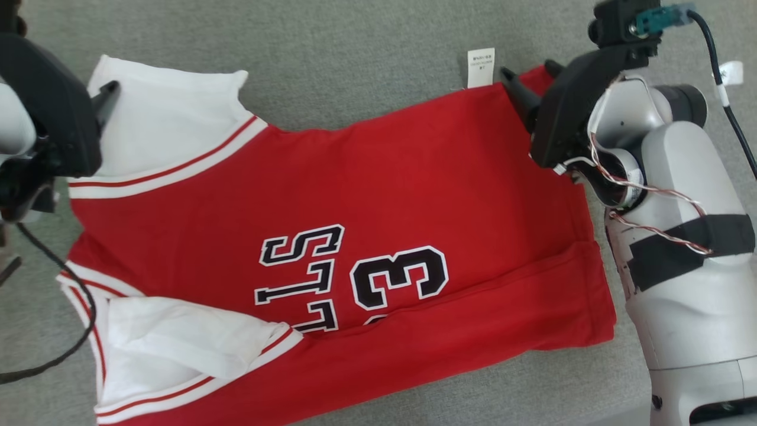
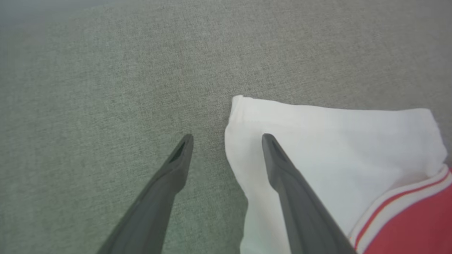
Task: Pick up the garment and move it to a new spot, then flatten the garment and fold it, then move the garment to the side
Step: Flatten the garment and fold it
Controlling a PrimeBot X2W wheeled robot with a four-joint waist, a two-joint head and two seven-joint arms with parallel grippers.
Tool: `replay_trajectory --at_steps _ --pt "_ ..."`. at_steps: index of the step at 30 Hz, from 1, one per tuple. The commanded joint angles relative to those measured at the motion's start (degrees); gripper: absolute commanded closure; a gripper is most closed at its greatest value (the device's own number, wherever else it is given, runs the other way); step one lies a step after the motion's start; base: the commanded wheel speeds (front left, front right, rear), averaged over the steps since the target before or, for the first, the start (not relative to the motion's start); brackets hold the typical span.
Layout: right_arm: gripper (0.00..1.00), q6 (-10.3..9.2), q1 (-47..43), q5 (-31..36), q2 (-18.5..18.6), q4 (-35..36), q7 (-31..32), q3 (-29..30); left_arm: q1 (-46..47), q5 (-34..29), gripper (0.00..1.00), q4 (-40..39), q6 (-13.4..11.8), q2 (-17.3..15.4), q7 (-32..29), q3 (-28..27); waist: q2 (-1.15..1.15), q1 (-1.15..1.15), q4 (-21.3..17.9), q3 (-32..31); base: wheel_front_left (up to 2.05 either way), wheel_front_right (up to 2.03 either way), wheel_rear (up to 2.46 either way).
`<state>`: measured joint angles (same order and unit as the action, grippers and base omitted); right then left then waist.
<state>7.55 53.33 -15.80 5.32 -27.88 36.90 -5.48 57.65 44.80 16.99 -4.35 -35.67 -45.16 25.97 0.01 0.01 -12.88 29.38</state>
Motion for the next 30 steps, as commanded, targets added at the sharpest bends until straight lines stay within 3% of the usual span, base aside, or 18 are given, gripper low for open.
replay_trajectory --at_steps 1,11,14,30 --pt "0.0 -0.14 1.0 -0.8 -0.1 -0.3 -0.8 -0.7 0.7 -0.9 0.0 -0.1 -0.1 -1.1 -0.5 0.1 -0.01 -0.01 -1.5 1.7 0.0 0.0 0.0" --pt "0.0 -0.13 3.4 -3.0 0.9 -1.3 -2.5 -4.1 0.1 -1.1 0.0 0.6 -2.0 -2.3 -3.0 0.9 -0.01 -0.01 -2.3 2.9 0.0 0.0 0.0" --pt "0.0 -0.13 4.0 -3.6 1.6 -1.0 -1.7 -4.6 -0.5 -0.5 1.0 0.3 -2.1 -2.9 -5.4 1.5 -0.01 -0.01 -2.4 2.8 0.0 0.0 0.0" --pt "0.0 -0.14 3.3 -1.4 6.6 -0.3 8.3 -3.4 -1.8 0.6 1.0 -3.6 -3.6 -2.4 -5.5 1.0 -0.01 -0.01 -1.0 3.7 0.0 0.0 0.0"
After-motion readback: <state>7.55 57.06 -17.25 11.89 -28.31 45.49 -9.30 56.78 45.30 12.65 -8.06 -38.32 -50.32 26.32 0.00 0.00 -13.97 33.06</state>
